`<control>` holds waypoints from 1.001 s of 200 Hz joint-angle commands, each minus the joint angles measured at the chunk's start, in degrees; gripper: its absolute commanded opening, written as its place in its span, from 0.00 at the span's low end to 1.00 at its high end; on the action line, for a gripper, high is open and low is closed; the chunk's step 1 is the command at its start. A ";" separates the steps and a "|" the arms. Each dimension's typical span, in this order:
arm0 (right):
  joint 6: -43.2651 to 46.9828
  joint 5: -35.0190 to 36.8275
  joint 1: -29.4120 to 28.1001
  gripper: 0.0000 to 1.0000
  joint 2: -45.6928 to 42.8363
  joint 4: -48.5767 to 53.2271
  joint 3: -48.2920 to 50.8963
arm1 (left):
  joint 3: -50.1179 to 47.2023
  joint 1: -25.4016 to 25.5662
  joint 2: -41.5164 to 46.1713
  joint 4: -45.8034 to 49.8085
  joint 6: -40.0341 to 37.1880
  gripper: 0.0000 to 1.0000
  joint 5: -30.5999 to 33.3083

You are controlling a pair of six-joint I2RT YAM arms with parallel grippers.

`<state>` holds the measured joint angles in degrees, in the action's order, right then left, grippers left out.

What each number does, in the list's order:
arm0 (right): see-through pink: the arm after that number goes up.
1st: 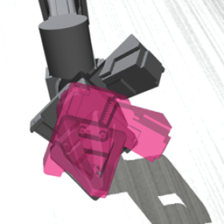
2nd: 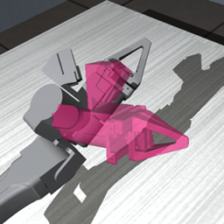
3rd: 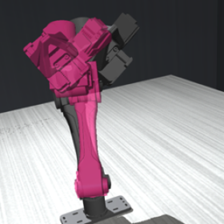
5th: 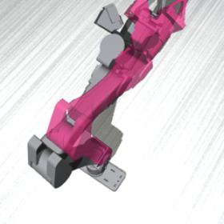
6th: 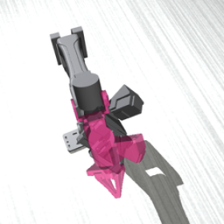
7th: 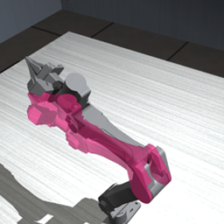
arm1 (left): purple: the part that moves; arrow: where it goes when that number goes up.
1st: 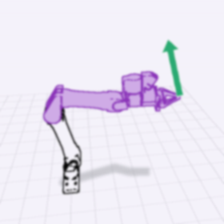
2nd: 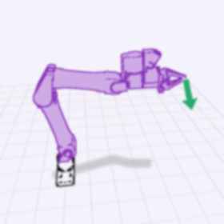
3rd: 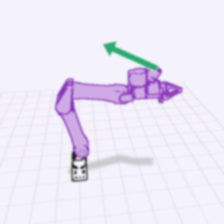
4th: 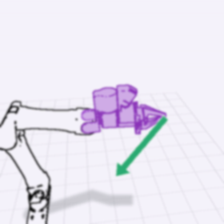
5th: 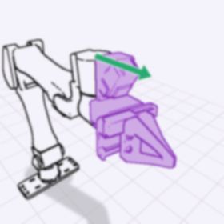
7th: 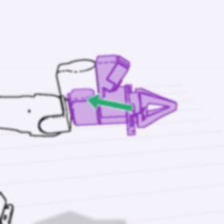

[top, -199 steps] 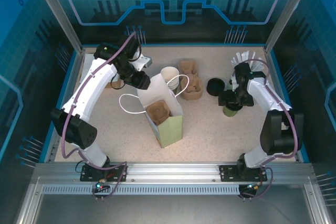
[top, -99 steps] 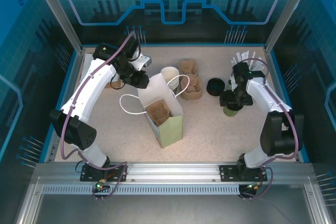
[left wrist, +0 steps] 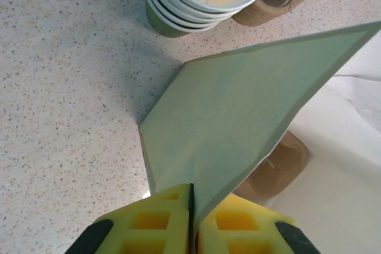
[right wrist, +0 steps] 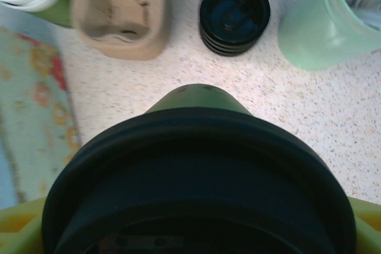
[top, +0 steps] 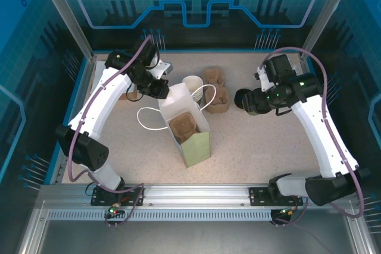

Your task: Pack the takeout coffee

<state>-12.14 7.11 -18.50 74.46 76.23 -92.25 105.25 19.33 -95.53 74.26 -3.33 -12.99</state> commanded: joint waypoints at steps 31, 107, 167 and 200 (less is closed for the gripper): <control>-8.06 0.84 -11.01 0.85 1.00 10.38 -17.55 | 0.91 0.52 0.40 -0.71 2.99 0.09 -3.28; -10.59 -1.73 -25.83 0.84 5.29 6.17 -34.14 | 4.91 2.28 -2.02 2.52 7.22 0.09 0.76; -11.23 -3.11 -36.54 0.84 14.03 1.95 -35.49 | 6.51 3.36 -2.73 3.96 9.53 0.10 0.97; -11.19 -2.88 -37.88 0.84 19.63 2.39 -35.38 | 5.80 3.72 -2.48 3.96 10.03 0.11 1.17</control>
<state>-22.52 4.80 -55.33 91.07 79.15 -127.00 109.91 22.48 -97.62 76.47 4.80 -11.92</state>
